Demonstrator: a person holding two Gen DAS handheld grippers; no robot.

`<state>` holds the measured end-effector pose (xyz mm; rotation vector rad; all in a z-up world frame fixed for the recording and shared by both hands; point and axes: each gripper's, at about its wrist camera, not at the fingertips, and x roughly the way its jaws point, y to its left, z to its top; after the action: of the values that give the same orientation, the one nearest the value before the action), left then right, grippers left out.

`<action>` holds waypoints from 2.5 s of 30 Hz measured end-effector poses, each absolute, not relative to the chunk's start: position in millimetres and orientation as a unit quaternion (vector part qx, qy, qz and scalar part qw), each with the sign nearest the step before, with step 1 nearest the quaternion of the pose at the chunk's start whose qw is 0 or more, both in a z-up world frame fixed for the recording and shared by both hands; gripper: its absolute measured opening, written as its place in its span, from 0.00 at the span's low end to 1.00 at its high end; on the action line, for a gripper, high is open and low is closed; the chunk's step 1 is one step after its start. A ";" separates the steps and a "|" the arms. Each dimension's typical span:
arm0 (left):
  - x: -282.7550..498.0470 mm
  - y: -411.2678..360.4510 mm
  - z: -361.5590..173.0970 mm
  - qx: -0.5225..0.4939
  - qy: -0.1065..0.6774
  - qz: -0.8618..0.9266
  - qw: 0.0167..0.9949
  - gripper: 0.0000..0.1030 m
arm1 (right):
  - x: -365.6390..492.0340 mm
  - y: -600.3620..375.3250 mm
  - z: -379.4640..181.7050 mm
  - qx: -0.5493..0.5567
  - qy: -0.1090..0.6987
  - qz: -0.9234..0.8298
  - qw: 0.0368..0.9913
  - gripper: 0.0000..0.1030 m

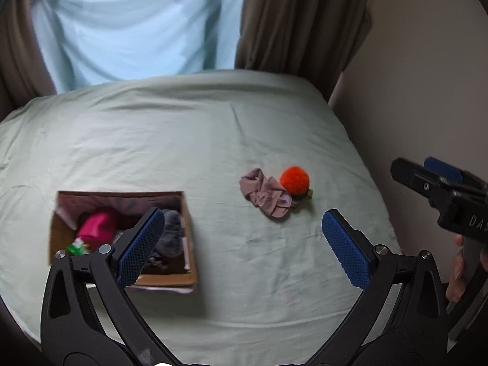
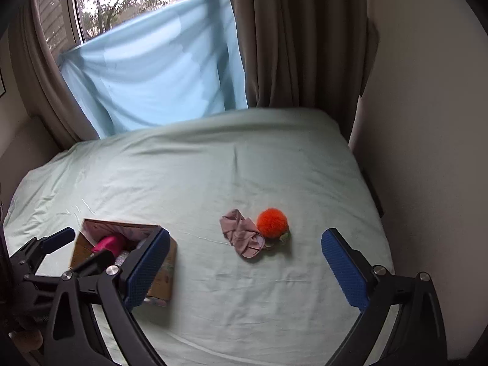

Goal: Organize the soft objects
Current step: 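Move both tools toward the pink cloth and orange pompom, then grasp the pink cloth with the left tool while the right tool grasps the orange pompom, then carry the pink cloth and orange pompom over the box with both tools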

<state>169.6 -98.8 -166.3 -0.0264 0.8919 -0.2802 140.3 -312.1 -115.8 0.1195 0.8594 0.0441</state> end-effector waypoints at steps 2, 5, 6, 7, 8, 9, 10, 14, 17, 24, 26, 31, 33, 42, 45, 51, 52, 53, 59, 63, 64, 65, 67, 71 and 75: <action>184.8 -119.2 -195.3 -0.003 0.438 -0.138 0.888 1.00 | 158.9 -324.3 -141.7 0.054 0.427 0.032 0.902 0.96; 208.9 -143.1 -240.2 0.003 0.452 -0.148 0.880 1.00 | 186.6 -340.7 -184.8 0.049 0.439 0.047 0.896 0.96; 218.8 -151.4 -257.6 0.006 0.459 -0.149 0.876 1.00 | 193.3 -344.8 -196.0 0.050 0.442 0.050 0.894 0.96; 224.8 -155.7 -269.5 0.008 0.463 -0.148 0.874 1.00 | 200.8 -348.6 -208.9 0.050 0.446 0.053 0.892 0.96; 233.4 -161.5 -283.7 0.010 0.467 -0.147 0.872 1.00 | 210.0 -352.7 -225.2 0.053 0.449 0.057 0.890 0.96; 241.1 -165.4 -295.4 0.010 0.471 -0.145 0.870 1.00 | 216.0 -355.0 -235.9 0.056 0.452 0.059 0.888 0.96; 249.0 -168.2 -307.0 0.007 0.474 -0.143 0.869 1.00 | 222.7 -357.7 -247.2 0.061 0.457 0.063 0.885 0.96; 278.3 -178.2 -350.8 0.000 0.491 -0.141 0.860 1.00 | 251.5 -365.4 -290.7 0.080 0.469 0.072 0.877 0.96; 297.0 -187.0 -382.0 0.005 0.506 -0.144 0.851 1.00 | 271.3 -366.1 -316.8 0.084 0.476 0.078 0.872 0.96; 333.0 -197.0 -435.8 0.001 0.533 -0.156 0.832 1.00 | 304.5 -363.1 -367.9 0.092 0.499 0.098 0.856 0.94; 342.2 -197.3 -446.3 -0.006 0.538 -0.163 0.827 0.99 | 310.1 -361.7 -379.0 0.094 0.506 0.107 0.850 0.85; 354.2 -199.0 -456.8 -0.023 0.535 -0.200 0.820 0.86 | 316.9 -359.2 -401.0 0.107 0.520 0.121 0.838 0.65; 355.8 -203.5 -457.4 -0.009 0.529 -0.214 0.821 0.77 | 317.1 -359.0 -404.4 0.110 0.520 0.120 0.839 0.57; 355.4 -219.7 -448.6 -0.003 0.514 -0.247 0.821 0.33 | 313.5 -358.0 -402.6 0.117 0.507 0.112 0.847 0.35; 354.0 -218.9 -444.2 -0.011 0.513 -0.243 0.823 0.30 | 311.6 -358.1 -398.3 0.115 0.500 0.112 0.851 0.34; 352.2 -209.0 -435.6 -0.028 0.514 -0.236 0.824 0.29 | 309.4 -361.1 -385.8 0.117 0.492 0.109 0.856 0.34; 352.0 -207.8 -434.1 -0.030 0.514 -0.235 0.825 0.29 | 308.8 -361.5 -382.4 0.117 0.491 0.108 0.857 0.34; 351.1 -206.1 -431.2 -0.032 0.513 -0.233 0.825 0.29 | 307.9 -362.1 -379.5 0.116 0.490 0.108 0.857 0.34; 339.7 -202.2 -400.5 -0.028 0.498 -0.229 0.836 0.29 | 302.5 -359.7 -351.2 0.109 0.475 0.110 0.866 0.34; 331.7 -199.3 -369.8 -0.025 0.482 -0.228 0.846 0.29 | 292.0 -360.0 -323.8 0.106 0.461 0.112 0.874 0.34; 327.8 -197.2 -361.6 -0.024 0.478 -0.228 0.848 0.29 | 290.5 -359.1 -316.1 0.106 0.458 0.112 0.875 0.34; 325.2 -195.0 -353.0 -0.024 0.475 -0.227 0.850 0.29 | 287.1 -358.4 -306.8 0.104 0.455 0.112 0.877 0.34; 317.6 -190.7 -333.9 -0.023 0.465 -0.226 0.855 0.29 | 277.7 -355.5 -286.8 0.101 0.448 0.112 0.881 0.34; 299.3 -172.5 -290.0 -0.026 0.449 -0.220 0.866 0.29 | 256.2 -340.4 -241.3 0.090 0.435 0.117 0.888 0.34; 276.0 -149.5 -242.9 -0.039 0.433 -0.213 0.875 0.29 | 232.2 -323.2 -194.7 0.089 0.425 0.119 0.893 0.34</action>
<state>276.0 -149.5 -242.9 -0.0806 0.9037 -0.4437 232.2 -323.2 -194.7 0.1850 0.8820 0.2472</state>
